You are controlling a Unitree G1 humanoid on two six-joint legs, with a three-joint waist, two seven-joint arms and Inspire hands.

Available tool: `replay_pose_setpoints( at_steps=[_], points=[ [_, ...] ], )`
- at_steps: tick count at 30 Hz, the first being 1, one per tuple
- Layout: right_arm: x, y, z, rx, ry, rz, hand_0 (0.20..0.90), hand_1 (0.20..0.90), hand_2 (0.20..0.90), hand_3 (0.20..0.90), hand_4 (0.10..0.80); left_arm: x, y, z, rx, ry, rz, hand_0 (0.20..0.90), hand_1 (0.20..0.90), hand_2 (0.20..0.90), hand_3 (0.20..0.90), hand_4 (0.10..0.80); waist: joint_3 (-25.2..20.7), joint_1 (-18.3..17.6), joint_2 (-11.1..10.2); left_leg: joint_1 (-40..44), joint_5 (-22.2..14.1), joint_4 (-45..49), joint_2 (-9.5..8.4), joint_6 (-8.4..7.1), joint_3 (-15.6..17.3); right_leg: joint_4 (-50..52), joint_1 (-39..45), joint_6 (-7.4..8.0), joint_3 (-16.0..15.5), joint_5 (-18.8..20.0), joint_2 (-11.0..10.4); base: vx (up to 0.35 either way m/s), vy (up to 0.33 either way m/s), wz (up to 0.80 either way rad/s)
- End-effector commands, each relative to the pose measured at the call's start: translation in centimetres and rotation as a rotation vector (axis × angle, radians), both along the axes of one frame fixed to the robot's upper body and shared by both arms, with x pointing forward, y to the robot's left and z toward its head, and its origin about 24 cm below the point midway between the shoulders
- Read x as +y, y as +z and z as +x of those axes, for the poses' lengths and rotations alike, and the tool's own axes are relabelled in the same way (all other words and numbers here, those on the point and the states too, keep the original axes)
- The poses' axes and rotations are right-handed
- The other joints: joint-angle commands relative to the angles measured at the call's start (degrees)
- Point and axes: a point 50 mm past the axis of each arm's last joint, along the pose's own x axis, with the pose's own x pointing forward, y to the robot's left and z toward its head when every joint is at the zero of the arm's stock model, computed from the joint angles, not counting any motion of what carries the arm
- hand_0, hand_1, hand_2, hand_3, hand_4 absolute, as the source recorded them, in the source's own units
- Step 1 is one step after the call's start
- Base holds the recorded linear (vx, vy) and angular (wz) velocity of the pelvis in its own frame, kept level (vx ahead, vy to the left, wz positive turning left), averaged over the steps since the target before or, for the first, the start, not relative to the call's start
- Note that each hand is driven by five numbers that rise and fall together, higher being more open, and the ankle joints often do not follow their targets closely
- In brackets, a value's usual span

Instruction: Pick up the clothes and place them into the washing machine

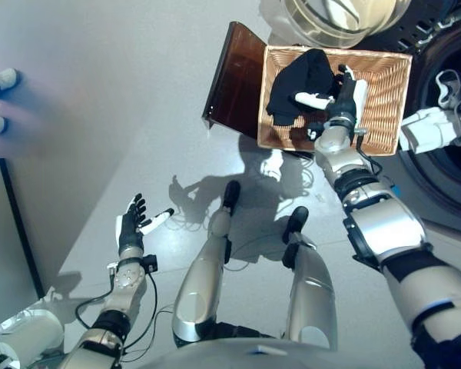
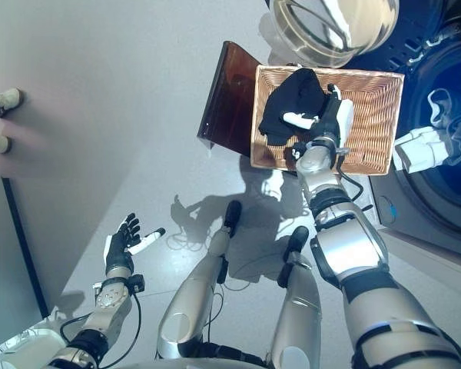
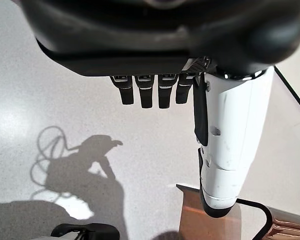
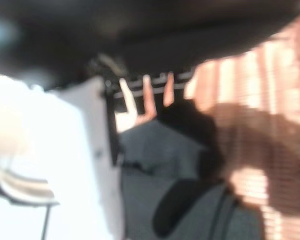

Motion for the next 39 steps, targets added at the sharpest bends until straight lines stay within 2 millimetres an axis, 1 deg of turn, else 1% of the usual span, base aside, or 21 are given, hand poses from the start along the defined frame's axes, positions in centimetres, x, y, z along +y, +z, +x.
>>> replay_pose_setpoints(
  at_steps=[1, 3, 5, 11, 16, 17, 22, 25, 28, 31, 32, 33, 34, 36, 39],
  points=[
    [-0.5, 2.9, 0.3, -0.137, -0.006, 0.004, 0.900, 0.900, 0.900, 0.900, 0.800, 3.4, 1.2, -0.4, -0.033, 0.054, 0.095, 0.900, 0.900, 0.900, 0.900, 0.800, -1.86, 1.26, -2.60, -0.26, -2.43, -0.98, -2.10, -2.44, 4.06, -10.39, 2.75, 0.65, 2.56, 3.76, 0.25, 0.000, 0.000, 0.00],
    [-1.1, 3.0, 0.2, -0.133, -0.024, 0.007, 0.900, 0.900, 0.900, 0.900, 0.800, 3.5, 1.3, -0.3, -0.036, 0.054, 0.095, 0.900, 0.900, 0.900, 0.900, 0.800, -1.84, 1.25, -2.67, -0.32, -2.46, -0.98, -2.11, -2.41, 4.05, -10.46, 2.65, 0.75, 2.57, 3.91, 0.20, 0.000, 0.000, 0.00],
    [-1.3, 3.0, 0.2, -0.133, -0.026, 0.006, 0.900, 0.900, 0.900, 0.900, 0.800, 3.5, 1.3, -0.3, -0.037, 0.053, 0.094, 0.900, 0.900, 0.900, 0.900, 0.800, -1.80, 1.30, -2.67, -0.36, -2.46, -0.98, -2.13, -2.38, 4.07, -10.49, 2.62, 0.77, 2.62, 3.95, 0.20, 0.000, 0.000, 0.00],
    [-1.5, 4.0, 0.4, -0.123, -0.028, -0.033, 0.900, 0.900, 0.900, 0.900, 0.800, 3.5, 1.3, -0.3, -0.034, 0.052, 0.088, 0.900, 0.900, 0.900, 0.900, 0.800, -1.29, 1.53, -2.51, -0.79, -2.32, -0.98, -2.29, -2.30, 4.01, -11.00, 2.58, 0.89, 2.54, 4.24, 0.12, -0.001, 0.000, 0.01],
    [-2.2, 4.9, 0.5, -0.112, -0.039, -0.035, 0.900, 0.900, 0.900, 0.900, 0.800, 3.2, 1.6, -0.1, -0.054, 0.033, 0.075, 0.900, 0.900, 0.900, 0.900, 0.800, -0.78, 2.26, -1.94, -1.56, -2.11, -0.98, -2.49, -2.36, 3.71, -10.93, 2.06, 0.97, 2.41, 4.30, 0.01, -0.007, -0.002, 0.05],
    [-2.2, 4.9, 0.5, -0.112, -0.039, -0.035, 0.900, 0.900, 0.900, 0.900, 0.800, 3.2, 1.6, -0.1, -0.054, 0.033, 0.075, 0.900, 0.900, 0.900, 0.900, 0.800, -0.77, 2.26, -1.94, -1.55, -2.11, -0.98, -2.49, -2.36, 3.71, -10.93, 2.06, 0.97, 2.41, 4.30, 0.01, -0.005, -0.004, 0.04],
    [-1.8, 6.1, 0.7, -0.131, 0.001, -0.046, 0.900, 0.900, 0.900, 0.900, 0.800, 3.1, 2.2, 0.4, -0.083, 0.019, 0.070, 0.900, 0.900, 0.900, 0.900, 0.800, -0.09, 3.04, -1.53, -2.20, -1.85, -0.98, -2.64, -2.36, 3.45, -10.56, 1.26, 1.13, 2.21, 4.38, -0.23, -0.007, 0.000, 0.06],
    [-1.6, 6.4, 0.8, -0.133, 0.010, -0.050, 0.900, 0.900, 0.900, 0.900, 0.800, 3.0, 2.3, 0.6, -0.089, 0.015, 0.068, 0.900, 0.900, 0.900, 0.900, 0.800, 0.05, 3.29, -1.52, -2.51, -1.75, -0.98, -2.70, -2.33, 3.33, -10.40, 0.97, 1.16, 2.08, 4.35, -0.35, 0.001, 0.002, 0.02],
    [-1.5, 7.1, 0.9, -0.143, 0.016, -0.056, 0.900, 0.900, 0.900, 0.900, 0.800, 2.8, 3.1, 1.1, -0.132, 0.002, 0.060, 0.900, 0.900, 0.900, 0.900, 0.800, 0.36, 3.88, -1.22, -3.11, -1.64, -0.98, -2.96, -2.32, 2.99, -10.37, 0.59, 1.27, 1.87, 4.32, -0.53, 0.006, -0.001, 0.09],
    [-2.0, 7.9, 0.9, -0.155, 0.011, -0.053, 0.900, 0.900, 0.900, 0.900, 0.800, 2.6, 3.6, 1.5, -0.156, -0.017, 0.056, 0.900, 0.900, 0.900, 0.900, 0.800, 0.59, 4.57, -0.87, -3.81, -1.52, -0.98, -3.15, -2.34, 2.69, -10.43, 0.18, 1.41, 1.62, 4.33, -0.70, -0.004, 0.001, 0.07],
    [-2.0, 7.9, 0.9, -0.155, 0.011, -0.053, 0.900, 0.900, 0.900, 0.900, 0.800, 2.6, 3.6, 1.4, -0.155, -0.016, 0.056, 0.900, 0.900, 0.900, 0.900, 0.800, 0.69, 4.53, -0.92, -3.58, -1.71, -0.98, -3.20, -2.35, 2.73, -10.22, 0.29, 1.42, 1.66, 4.01, -0.78, 0.013, -0.008, 0.20],
    [-2.5, 8.8, 0.8, -0.175, 0.008, -0.041, 0.900, 0.900, 0.900, 0.900, 0.800, 2.5, 4.0, 1.7, -0.173, -0.026, 0.050, 0.900, 0.900, 0.900, 0.900, 0.800, 1.03, 5.18, -0.39, -4.08, -1.57, -0.98, -3.38, -2.35, 2.17, -9.72, -0.25, 1.57, 1.26, 3.78, -1.16, 0.014, -0.005, 0.16],
    [-2.5, 8.8, 0.8, -0.175, 0.008, -0.041, 0.900, 0.900, 0.900, 0.900, 0.800, 2.5, 4.0, 1.7, -0.173, -0.026, 0.049, 0.900, 0.900, 0.900, 0.900, 0.800, 1.03, 5.17, -0.38, -4.09, -1.56, -0.98, -3.39, -2.35, 2.16, -9.70, -0.27, 1.56, 1.25, 3.77, -1.16, 0.005, -0.004, 0.21],
    [-2.7, 9.6, 0.8, -0.193, 0.013, -0.041, 0.900, 0.900, 0.900, 0.900, 0.800, 2.3, 4.5, 2.1, -0.199, -0.039, 0.047, 0.900, 0.900, 0.900, 0.900, 0.800, 1.14, 5.73, -0.04, -4.72, -1.40, -0.98, -3.60, -2.38, 1.78, -9.53, -0.68, 1.62, 0.89, 3.65, -1.36, 0.002, 0.000, 0.13],
    [-2.7, 10.2, 0.8, -0.200, 0.021, -0.037, 0.900, 0.900, 0.900, 0.900, 0.800, 2.1, 4.8, 2.4, -0.207, -0.049, 0.043, 0.900, 0.900, 0.900, 0.900, 0.800, 1.15, 6.42, 0.26, -5.41, -1.27, -0.98, -3.85, -2.36, 1.32, -9.25, -1.13, 1.75, 0.52, 3.50, -1.68, 0.011, 0.008, 0.12]
  ],
)
